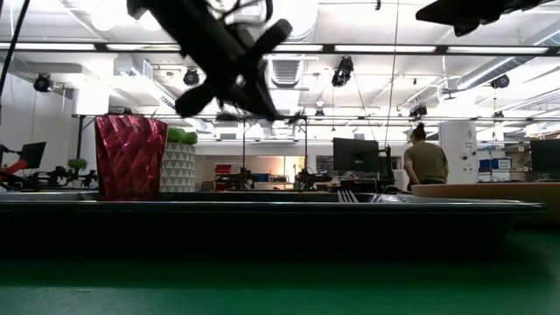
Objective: Pick and place plate/cup/fork/spoon on tray
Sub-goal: Put the light blue spoon on the black tray to the left of the pink fork
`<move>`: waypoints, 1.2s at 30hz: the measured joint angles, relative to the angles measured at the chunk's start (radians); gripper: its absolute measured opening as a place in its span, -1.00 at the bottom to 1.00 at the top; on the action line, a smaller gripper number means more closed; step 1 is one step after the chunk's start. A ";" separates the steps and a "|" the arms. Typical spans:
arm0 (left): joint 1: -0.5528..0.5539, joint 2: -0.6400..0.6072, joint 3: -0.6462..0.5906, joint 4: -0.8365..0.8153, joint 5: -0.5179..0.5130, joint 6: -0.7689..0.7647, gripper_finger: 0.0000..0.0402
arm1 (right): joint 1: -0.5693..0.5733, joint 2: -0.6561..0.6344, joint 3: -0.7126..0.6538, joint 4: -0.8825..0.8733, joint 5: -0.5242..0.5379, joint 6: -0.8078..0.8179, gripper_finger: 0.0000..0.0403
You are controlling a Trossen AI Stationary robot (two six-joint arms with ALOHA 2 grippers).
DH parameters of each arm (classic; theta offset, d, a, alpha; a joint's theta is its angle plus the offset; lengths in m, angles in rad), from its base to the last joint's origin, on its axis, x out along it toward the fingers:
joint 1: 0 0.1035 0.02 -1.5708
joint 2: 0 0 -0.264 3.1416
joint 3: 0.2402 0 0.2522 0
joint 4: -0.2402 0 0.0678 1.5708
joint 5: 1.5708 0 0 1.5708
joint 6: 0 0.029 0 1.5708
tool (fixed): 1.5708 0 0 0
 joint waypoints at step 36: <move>0.017 0.225 0.026 0.051 0.206 -0.014 -0.87 | 0.000 0.008 0.003 0.011 0.000 -0.054 -0.96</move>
